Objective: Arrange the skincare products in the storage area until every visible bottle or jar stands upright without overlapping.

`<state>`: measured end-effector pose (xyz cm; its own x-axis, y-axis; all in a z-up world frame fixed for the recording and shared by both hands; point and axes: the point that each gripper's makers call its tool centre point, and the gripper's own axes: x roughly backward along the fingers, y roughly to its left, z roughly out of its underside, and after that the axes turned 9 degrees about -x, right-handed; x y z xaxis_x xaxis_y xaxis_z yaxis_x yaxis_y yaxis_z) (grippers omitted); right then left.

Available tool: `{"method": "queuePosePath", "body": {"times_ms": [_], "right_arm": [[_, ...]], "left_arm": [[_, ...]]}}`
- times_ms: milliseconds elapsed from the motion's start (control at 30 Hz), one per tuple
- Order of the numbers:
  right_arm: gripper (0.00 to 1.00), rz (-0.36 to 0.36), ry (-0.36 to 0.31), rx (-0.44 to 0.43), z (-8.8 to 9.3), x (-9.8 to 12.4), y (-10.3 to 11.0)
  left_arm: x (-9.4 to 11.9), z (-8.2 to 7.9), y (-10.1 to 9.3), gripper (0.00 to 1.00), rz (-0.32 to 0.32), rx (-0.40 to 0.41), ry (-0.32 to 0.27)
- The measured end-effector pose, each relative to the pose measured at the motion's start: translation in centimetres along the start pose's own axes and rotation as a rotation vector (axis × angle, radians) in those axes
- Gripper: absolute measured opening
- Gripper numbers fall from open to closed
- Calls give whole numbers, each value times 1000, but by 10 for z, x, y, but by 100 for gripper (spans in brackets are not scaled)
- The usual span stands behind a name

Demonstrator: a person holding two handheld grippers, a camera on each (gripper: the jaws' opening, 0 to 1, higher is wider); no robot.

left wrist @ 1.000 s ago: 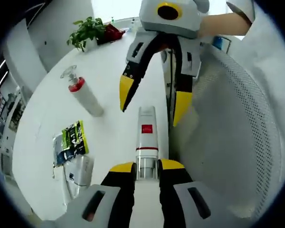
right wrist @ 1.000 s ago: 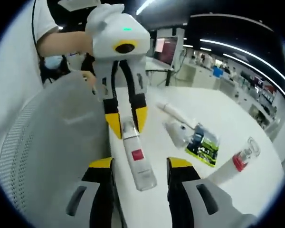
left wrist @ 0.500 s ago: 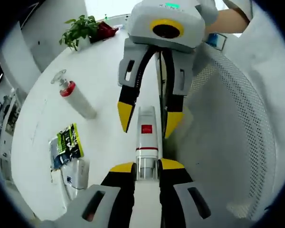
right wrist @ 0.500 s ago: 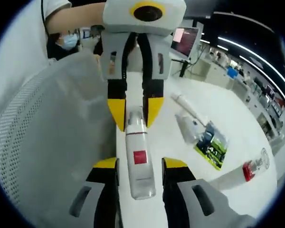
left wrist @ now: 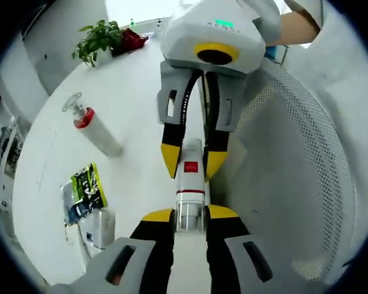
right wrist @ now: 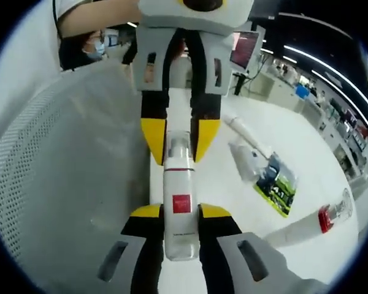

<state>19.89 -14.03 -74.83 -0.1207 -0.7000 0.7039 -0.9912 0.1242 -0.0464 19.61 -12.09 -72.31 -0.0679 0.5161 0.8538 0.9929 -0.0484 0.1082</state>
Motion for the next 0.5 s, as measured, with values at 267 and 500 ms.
{"method": "queuePosePath", "body": {"times_ms": [267,500], "right_arm": [[19,33,-38,-40,-1,10,-5],[19,78,-52,-65,1,13,-15]], "left_arm": [[5,-14,16,26,-63,159,-161],[13,-6,34,40,-145,297,-244]]}}
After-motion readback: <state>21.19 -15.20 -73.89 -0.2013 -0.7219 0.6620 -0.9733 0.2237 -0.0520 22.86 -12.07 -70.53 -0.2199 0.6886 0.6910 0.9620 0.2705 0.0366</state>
